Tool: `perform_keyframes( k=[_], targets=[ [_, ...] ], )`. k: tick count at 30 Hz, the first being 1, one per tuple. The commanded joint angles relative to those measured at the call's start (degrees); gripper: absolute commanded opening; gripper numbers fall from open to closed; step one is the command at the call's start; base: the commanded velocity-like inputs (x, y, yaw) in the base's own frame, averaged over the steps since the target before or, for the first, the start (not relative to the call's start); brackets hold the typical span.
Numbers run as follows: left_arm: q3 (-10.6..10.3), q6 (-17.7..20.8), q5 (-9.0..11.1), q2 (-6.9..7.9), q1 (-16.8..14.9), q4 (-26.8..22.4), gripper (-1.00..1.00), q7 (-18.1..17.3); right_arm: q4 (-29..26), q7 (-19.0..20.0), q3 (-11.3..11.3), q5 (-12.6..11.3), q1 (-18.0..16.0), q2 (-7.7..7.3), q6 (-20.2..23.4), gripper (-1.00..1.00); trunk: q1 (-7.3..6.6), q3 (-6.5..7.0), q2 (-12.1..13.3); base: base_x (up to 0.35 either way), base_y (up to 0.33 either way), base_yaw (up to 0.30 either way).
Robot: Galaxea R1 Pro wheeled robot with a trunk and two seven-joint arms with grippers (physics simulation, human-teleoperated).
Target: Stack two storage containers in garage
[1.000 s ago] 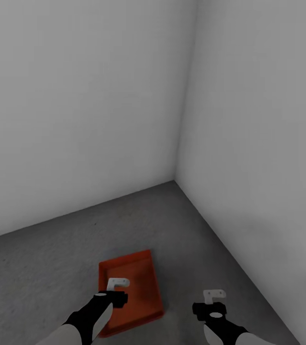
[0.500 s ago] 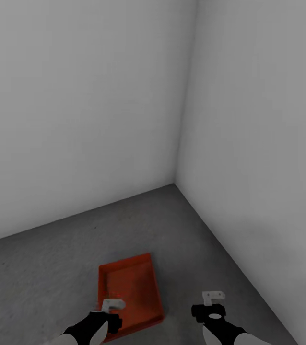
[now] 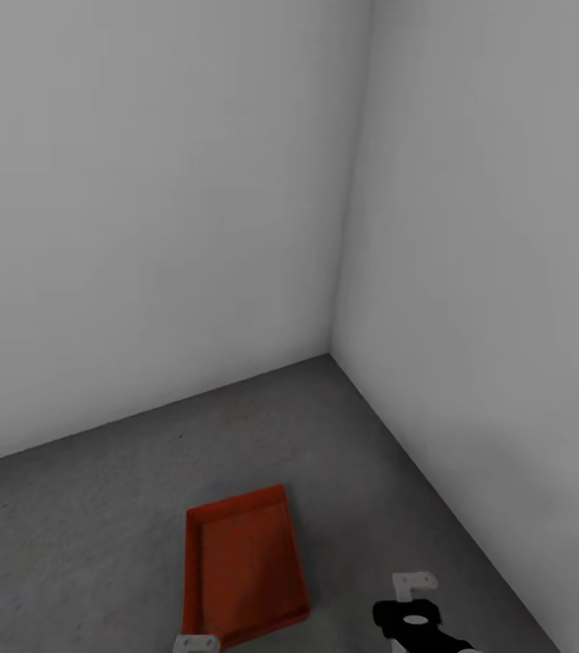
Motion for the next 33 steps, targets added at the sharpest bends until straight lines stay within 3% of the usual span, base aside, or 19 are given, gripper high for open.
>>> perform_keyframes(
  k=[1, 5, 26, 33],
  targets=[
    [-0.5, -0.21, 0.53, 0.06, 0.37, 0.0, 1.0, 0.2, 0.14, -0.16, 0.47, -0.6, 0.1, 0.01, -0.17, 1.0, 0.02, 0.02, -0.07, 0.0, 0.0, 0.0],
    [-0.49, -1.79, 0.58, 0.4, 2.3, 0.07, 1.0, 0.2, 0.64, -0.03, 0.47, -0.6, 0.6, 0.02, -0.14, 1.0, 0.02, 0.38, -0.07, 0.0, 0.0, 0.0],
    [-0.48, -2.04, 0.52, 0.18, 2.64, 0.09, 1.0, 0.2, 0.66, 0.17, 0.47, -0.6, 0.73, -0.19, -0.11, 1.0, 0.02, 0.72, -0.07, 0.0, 0.0, 0.0],
    [-0.5, -1.98, 0.52, 0.17, 2.64, 0.09, 1.0, 0.2, 3.17, 0.25, 0.47, -1.27, 5.16, -0.59, -0.66, 1.0, 0.02, 0.72, -0.07, 0.0, 0.0, 0.0]
  ],
)
